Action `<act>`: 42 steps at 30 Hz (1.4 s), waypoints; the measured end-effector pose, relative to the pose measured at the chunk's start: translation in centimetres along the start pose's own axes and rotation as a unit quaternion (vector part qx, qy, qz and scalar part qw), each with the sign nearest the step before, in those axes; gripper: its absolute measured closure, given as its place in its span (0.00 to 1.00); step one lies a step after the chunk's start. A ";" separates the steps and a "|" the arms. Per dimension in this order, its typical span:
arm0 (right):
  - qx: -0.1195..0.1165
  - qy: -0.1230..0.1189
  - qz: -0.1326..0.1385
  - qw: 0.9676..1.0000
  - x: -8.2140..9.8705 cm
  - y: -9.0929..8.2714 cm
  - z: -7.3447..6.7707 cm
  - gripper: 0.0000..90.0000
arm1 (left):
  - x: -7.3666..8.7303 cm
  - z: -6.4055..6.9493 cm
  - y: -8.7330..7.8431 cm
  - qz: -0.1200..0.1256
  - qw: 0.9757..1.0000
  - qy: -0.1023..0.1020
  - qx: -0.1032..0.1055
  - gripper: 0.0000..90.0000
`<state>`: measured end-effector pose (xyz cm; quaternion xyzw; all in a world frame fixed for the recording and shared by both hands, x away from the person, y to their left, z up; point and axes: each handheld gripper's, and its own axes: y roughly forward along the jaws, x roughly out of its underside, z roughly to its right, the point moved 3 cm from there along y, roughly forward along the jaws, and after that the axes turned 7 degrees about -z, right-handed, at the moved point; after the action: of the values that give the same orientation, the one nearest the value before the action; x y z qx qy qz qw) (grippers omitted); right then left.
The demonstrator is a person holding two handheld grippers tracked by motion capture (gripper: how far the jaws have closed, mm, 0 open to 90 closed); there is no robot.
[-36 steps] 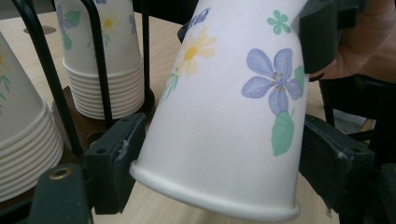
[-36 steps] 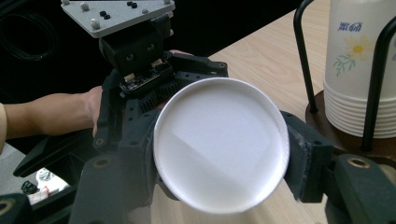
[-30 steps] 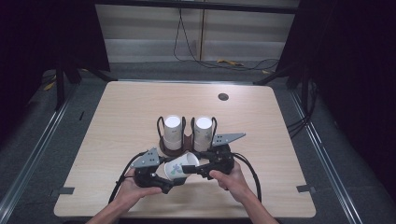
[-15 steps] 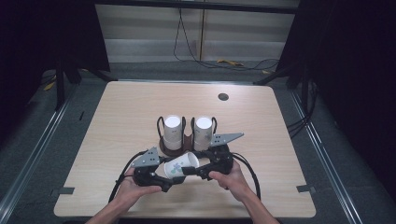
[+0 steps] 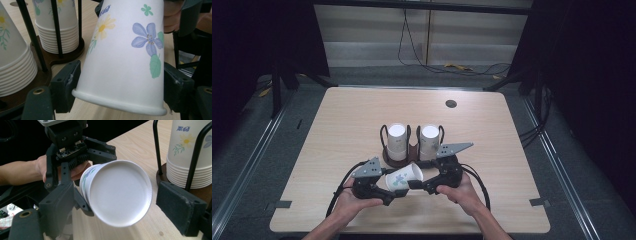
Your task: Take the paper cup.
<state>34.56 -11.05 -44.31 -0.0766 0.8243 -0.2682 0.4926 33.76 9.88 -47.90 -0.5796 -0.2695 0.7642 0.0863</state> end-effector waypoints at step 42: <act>0.066 -0.069 -0.120 0.988 1.0 -0.1 0.3 0.23 | 0.1 -0.7 -0.1 -0.139 0.989 0.038 -0.027 0.28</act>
<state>34.32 -11.68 -45.16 -0.1606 0.7541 -0.3730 0.5162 34.32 10.23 -48.04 -0.5670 -0.3647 0.7147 0.1863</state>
